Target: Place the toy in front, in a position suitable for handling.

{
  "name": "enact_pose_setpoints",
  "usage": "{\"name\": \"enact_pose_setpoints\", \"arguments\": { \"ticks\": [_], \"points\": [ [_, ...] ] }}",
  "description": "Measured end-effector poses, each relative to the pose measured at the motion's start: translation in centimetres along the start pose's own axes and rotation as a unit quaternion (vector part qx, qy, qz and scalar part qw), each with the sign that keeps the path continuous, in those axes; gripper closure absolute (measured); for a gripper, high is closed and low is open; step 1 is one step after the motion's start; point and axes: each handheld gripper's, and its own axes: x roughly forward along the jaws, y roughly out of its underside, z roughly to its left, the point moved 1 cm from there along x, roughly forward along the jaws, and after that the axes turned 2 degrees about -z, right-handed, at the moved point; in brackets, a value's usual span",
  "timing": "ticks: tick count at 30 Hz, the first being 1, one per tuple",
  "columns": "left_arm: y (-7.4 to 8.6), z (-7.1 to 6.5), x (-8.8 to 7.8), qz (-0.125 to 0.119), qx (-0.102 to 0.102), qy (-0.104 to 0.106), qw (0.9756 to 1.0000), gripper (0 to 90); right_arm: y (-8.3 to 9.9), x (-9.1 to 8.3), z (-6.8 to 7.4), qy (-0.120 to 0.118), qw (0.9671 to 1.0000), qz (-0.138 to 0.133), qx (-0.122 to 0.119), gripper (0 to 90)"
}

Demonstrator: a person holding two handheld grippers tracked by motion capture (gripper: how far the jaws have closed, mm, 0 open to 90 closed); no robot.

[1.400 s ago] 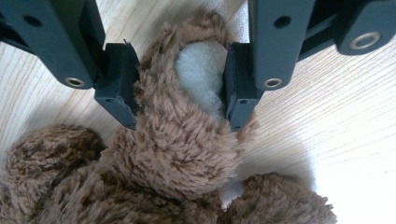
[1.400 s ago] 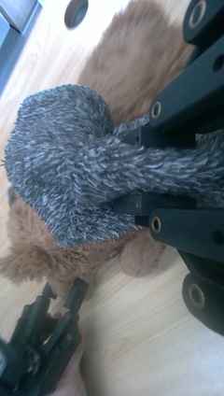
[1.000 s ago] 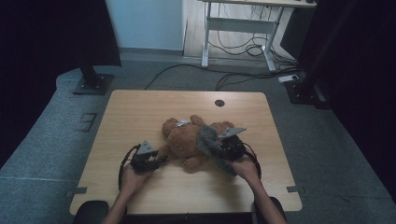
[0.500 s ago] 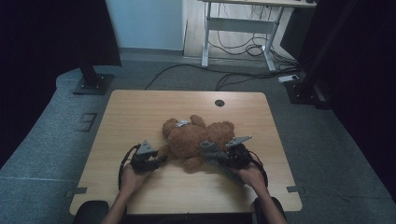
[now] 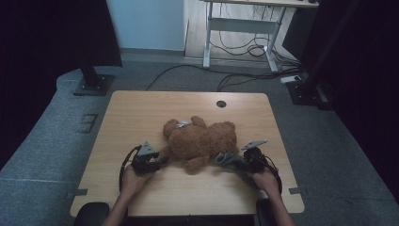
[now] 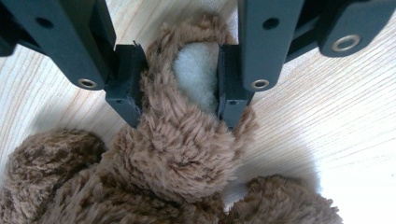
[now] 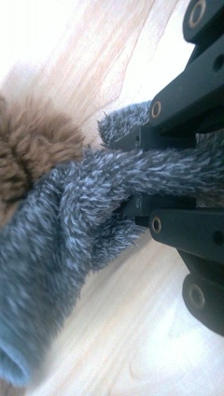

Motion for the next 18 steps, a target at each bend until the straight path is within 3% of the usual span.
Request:
{"name": "enact_pose_setpoints", "arguments": {
  "ticks": [4, 10, 14, 18],
  "points": [
    [0.0, -0.1, 0.0, 0.0, -0.001, -0.002, 1.0, 57.5, -1.1, -2.8, 0.8, -0.007, 0.9991, -0.038, -0.016, 75.8],
    [0.0, -0.1, 0.0, 0.0, -0.001, -0.003, 1.0, 56.2, -4.3, -6.4, 1.8, -0.018, 0.9937, -0.105, -0.035, 75.8],
    [0.0, -0.1, 0.0, -0.001, -0.002, -0.003, 1.0, 55.8, -7.2, -6.4, 2.4, -0.017, 0.9913, -0.119, -0.054, 75.8],
    [0.0, -0.1, 0.0, -0.001, -0.002, -0.003, 1.0, 55.7, -9.9, -4.8, 3.0, -0.023, 0.9901, -0.124, -0.062, 75.6]
  ]
}}
